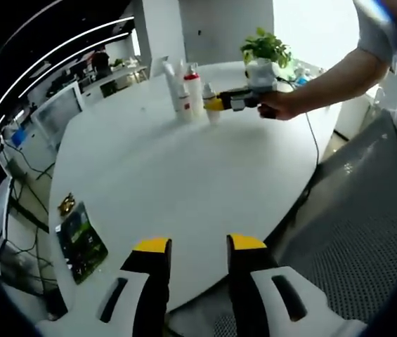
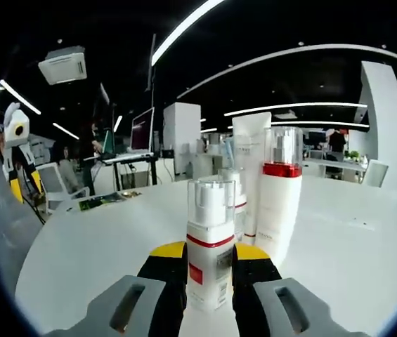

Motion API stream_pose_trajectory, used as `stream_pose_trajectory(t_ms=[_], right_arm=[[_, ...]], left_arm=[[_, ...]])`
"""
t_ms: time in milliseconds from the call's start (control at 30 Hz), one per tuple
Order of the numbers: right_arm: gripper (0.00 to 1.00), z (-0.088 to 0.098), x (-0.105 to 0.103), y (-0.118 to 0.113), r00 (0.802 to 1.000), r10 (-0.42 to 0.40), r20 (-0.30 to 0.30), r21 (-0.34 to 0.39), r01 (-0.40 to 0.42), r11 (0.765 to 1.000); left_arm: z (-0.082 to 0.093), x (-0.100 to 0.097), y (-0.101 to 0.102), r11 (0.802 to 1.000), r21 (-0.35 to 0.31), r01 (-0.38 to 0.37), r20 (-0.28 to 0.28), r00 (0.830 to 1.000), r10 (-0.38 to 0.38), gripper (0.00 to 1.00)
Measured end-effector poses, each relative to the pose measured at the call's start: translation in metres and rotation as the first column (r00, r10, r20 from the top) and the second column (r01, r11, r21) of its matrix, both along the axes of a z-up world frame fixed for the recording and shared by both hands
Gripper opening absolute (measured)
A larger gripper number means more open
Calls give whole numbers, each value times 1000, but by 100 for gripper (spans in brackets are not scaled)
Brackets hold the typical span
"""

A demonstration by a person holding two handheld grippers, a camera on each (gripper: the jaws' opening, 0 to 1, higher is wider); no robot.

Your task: Arrange the skincare products in the storage area until every visible bottle or jar stands upright without overlapping.

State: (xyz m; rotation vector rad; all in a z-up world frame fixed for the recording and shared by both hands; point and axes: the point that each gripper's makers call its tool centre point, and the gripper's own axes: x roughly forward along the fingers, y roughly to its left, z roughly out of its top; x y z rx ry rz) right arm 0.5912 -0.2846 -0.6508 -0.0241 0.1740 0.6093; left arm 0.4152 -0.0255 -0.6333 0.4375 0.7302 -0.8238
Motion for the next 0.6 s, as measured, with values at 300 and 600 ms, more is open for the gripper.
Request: stream_pose_trajectory(t_ms=[300, 600], right_arm=[[19, -2, -11, -2, 1000, 14, 12, -50, -14, 999], [20, -4, 7, -8, 998, -59, 3, -59, 59, 997]], left_arm=[[-1, -1, 0, 1000, 3, 3, -5, 1000, -3, 28], [-3, -2, 1, 1000, 11, 4, -13, 1000, -4, 28]])
